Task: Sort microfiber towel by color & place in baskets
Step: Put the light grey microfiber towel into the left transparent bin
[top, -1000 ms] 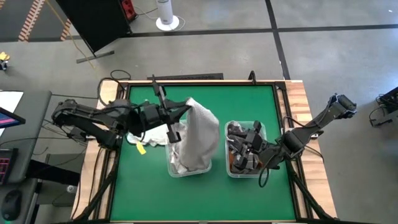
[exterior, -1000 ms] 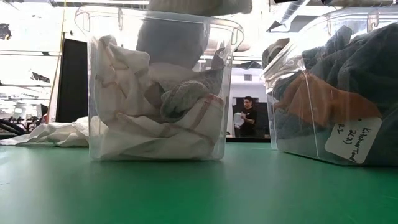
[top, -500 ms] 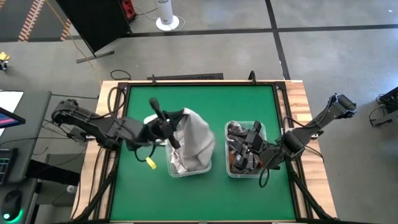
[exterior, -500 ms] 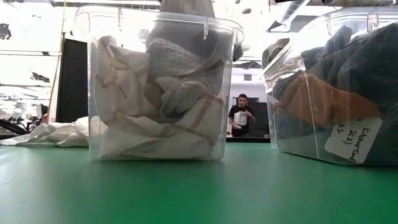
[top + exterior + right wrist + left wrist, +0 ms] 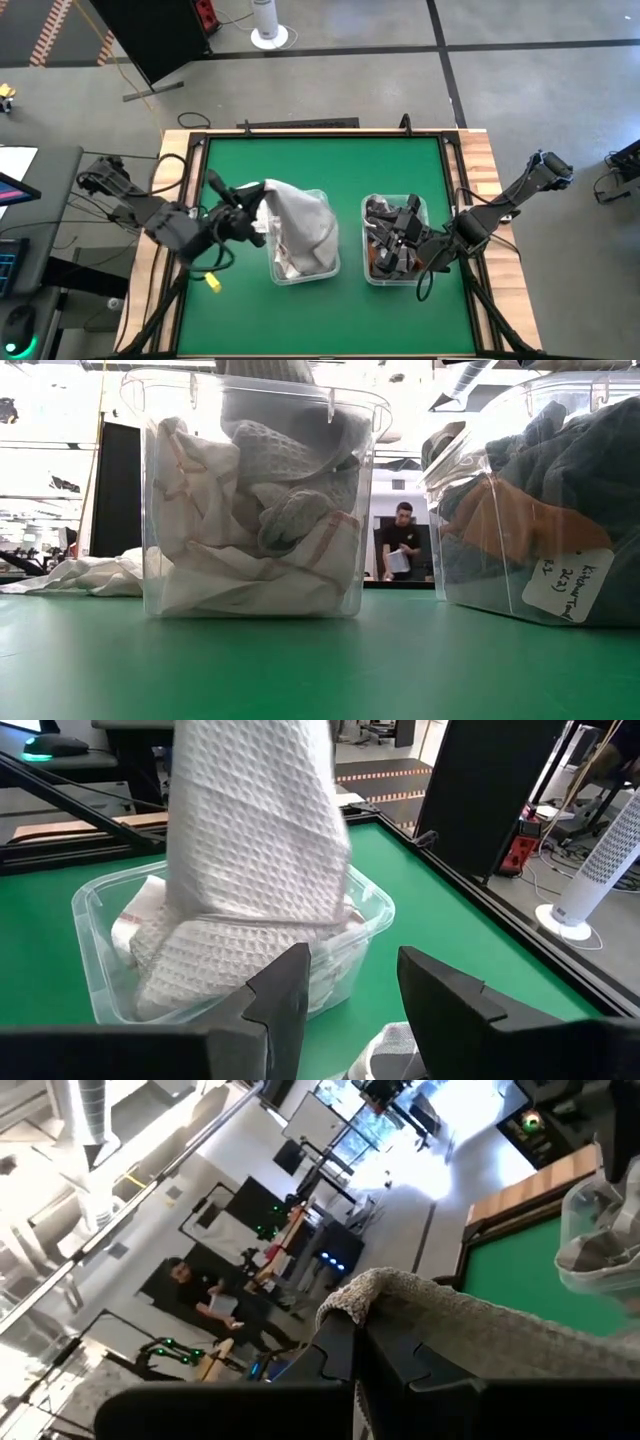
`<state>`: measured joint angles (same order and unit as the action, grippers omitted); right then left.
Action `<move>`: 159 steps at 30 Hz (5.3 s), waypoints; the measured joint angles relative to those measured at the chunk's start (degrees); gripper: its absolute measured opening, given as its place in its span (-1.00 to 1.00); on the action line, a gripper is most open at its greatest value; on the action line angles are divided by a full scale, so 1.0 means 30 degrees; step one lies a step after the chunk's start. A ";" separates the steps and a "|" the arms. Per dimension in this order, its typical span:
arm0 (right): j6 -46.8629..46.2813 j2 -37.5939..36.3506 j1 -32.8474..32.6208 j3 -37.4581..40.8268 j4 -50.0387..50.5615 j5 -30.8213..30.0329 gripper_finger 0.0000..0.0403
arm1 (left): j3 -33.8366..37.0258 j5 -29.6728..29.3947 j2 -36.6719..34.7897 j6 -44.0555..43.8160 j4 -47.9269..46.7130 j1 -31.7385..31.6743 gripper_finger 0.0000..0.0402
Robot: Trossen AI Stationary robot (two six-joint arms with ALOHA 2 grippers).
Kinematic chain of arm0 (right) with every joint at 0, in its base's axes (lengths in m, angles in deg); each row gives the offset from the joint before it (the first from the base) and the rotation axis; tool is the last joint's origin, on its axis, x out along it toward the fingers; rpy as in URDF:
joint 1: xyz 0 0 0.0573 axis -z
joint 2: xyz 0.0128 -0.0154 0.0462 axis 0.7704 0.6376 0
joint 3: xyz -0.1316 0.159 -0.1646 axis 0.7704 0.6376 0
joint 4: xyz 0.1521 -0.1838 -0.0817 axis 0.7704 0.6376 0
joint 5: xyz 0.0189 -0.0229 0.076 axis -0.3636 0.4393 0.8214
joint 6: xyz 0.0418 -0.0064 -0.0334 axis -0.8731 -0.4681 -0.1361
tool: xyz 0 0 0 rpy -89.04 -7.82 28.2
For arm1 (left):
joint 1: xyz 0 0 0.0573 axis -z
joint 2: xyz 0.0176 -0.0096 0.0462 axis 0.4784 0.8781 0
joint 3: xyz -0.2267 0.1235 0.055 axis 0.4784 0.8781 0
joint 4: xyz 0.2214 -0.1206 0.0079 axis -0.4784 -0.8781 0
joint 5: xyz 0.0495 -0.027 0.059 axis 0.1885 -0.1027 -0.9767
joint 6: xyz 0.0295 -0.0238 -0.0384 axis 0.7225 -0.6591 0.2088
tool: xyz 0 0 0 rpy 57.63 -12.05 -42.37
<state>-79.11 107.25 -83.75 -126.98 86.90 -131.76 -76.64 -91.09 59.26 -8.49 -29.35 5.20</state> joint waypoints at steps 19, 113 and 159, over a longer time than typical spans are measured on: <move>-0.0005 0.0000 0.0168 0.0000 -0.0094 0.0000 -0.08 | -0.0007 0.8415 0.0016 -0.3442 -0.3764 -0.0315 -1.00; 0.0015 0.0007 0.0291 0.0000 -0.0014 0.0007 -0.08 | 0.1989 2.0433 0.6751 -2.1819 -1.0589 -0.7348 0.15; 0.0038 0.0007 0.0255 0.0000 0.0027 0.0044 -0.08 | 0.1195 2.0563 1.1260 -2.1163 -1.1914 -0.7880 0.15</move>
<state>-79.00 107.27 -82.99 -126.98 86.98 -131.63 -73.06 -29.40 93.04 -71.98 -65.09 -18.44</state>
